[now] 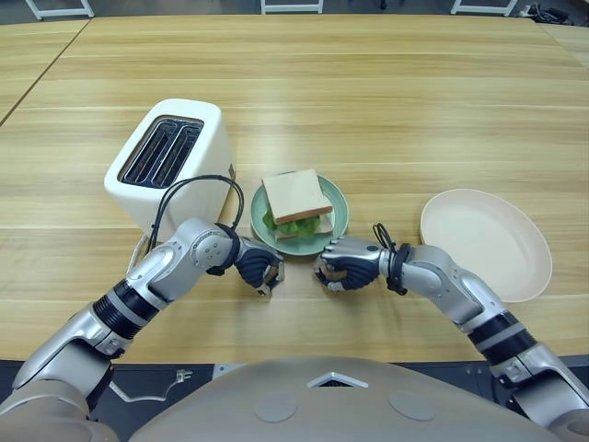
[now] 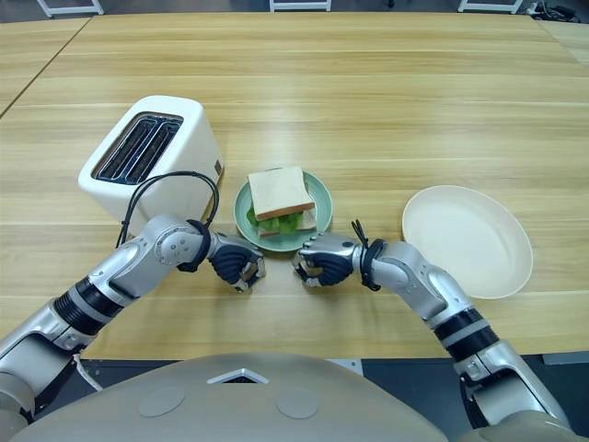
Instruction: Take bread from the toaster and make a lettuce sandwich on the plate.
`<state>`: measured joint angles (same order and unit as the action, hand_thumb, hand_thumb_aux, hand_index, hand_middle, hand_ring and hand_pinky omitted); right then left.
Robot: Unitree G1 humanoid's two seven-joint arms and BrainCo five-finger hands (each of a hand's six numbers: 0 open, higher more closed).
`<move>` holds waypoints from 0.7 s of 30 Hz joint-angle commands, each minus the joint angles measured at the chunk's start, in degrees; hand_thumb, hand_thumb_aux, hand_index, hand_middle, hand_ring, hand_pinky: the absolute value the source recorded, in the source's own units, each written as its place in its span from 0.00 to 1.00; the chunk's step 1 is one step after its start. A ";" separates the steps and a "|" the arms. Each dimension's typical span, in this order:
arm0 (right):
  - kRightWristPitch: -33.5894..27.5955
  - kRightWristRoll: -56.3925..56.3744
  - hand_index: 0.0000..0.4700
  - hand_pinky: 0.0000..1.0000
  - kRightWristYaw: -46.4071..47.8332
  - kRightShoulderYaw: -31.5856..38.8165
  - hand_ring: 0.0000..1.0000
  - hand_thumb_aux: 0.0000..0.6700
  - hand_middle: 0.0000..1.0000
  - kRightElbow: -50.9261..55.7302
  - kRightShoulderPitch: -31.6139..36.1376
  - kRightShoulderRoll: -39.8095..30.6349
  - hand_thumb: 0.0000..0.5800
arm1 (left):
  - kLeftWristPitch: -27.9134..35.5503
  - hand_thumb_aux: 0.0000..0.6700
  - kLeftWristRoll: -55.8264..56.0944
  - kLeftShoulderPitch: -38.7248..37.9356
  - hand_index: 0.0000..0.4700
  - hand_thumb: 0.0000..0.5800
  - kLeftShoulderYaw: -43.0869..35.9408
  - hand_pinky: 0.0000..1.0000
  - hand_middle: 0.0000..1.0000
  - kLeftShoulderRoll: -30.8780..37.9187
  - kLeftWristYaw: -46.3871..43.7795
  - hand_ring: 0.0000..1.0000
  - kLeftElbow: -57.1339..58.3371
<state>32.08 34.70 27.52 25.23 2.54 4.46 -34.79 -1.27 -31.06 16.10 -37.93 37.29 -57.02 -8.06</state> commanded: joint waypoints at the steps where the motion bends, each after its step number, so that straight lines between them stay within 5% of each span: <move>1: 1.47 4.43 1.00 1.00 -5.93 0.76 1.00 1.00 1.00 4.98 2.84 1.79 1.00 | 1.97 1.00 -7.38 0.41 1.00 1.00 -1.09 1.00 1.00 -1.62 5.54 1.00 7.87; 5: 3.50 5.35 1.00 1.00 -12.18 -0.57 1.00 1.00 1.00 5.89 4.62 3.10 1.00 | 0.63 0.95 -5.41 0.07 0.95 1.00 0.35 1.00 1.00 -2.38 6.53 1.00 7.50; 6: 4.11 2.85 1.00 0.92 -12.97 -1.62 0.92 1.00 0.92 3.87 4.23 3.80 1.00 | 0.09 0.62 -2.83 -0.35 0.62 0.86 1.86 1.00 1.00 -2.85 6.80 1.00 6.06; 7: 4.42 0.25 0.63 0.58 -13.64 -2.77 0.58 0.63 0.58 1.85 3.91 4.53 0.86 | -0.49 0.00 -0.51 -0.69 0.00 0.00 3.49 1.00 1.00 -3.34 7.44 1.00 4.62; 8: 4.64 -2.55 0.36 0.35 -14.74 -4.43 0.35 0.36 0.35 -0.34 3.66 5.43 0.59 | -1.82 0.00 1.80 -0.68 0.00 0.00 5.78 0.64 0.64 -4.35 9.71 0.64 3.28; 9: 4.52 -5.01 0.00 0.01 -15.61 -5.97 0.01 0.00 0.01 -2.27 3.65 6.19 0.00 | -3.43 0.00 3.24 -0.43 0.00 0.00 7.92 0.00 0.00 -5.45 12.76 0.00 2.39; 15: -8.32 -25.52 0.00 0.00 -25.88 -21.08 0.00 0.00 0.00 -17.97 1.65 18.50 0.00 | -10.82 0.00 15.41 -8.21 0.00 0.00 27.36 0.00 0.00 -19.60 40.24 0.00 -5.62; 18: -7.00 -23.41 0.00 0.00 -30.45 -24.04 0.00 0.00 0.00 -21.32 -0.09 21.84 0.00 | -20.26 0.00 14.57 -17.78 0.00 0.00 29.98 0.00 0.00 -23.07 50.72 0.00 -4.16; 21: -5.25 -21.00 0.00 0.00 -31.17 -25.05 0.00 0.00 0.00 -19.69 0.30 21.68 0.00 | -27.31 0.00 10.94 -15.91 0.00 0.00 31.13 0.00 0.00 -23.48 57.04 0.00 2.91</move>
<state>26.23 12.24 -3.35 1.17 -18.12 4.68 -12.95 -25.08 -17.69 -2.49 -7.81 14.28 -3.26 -9.48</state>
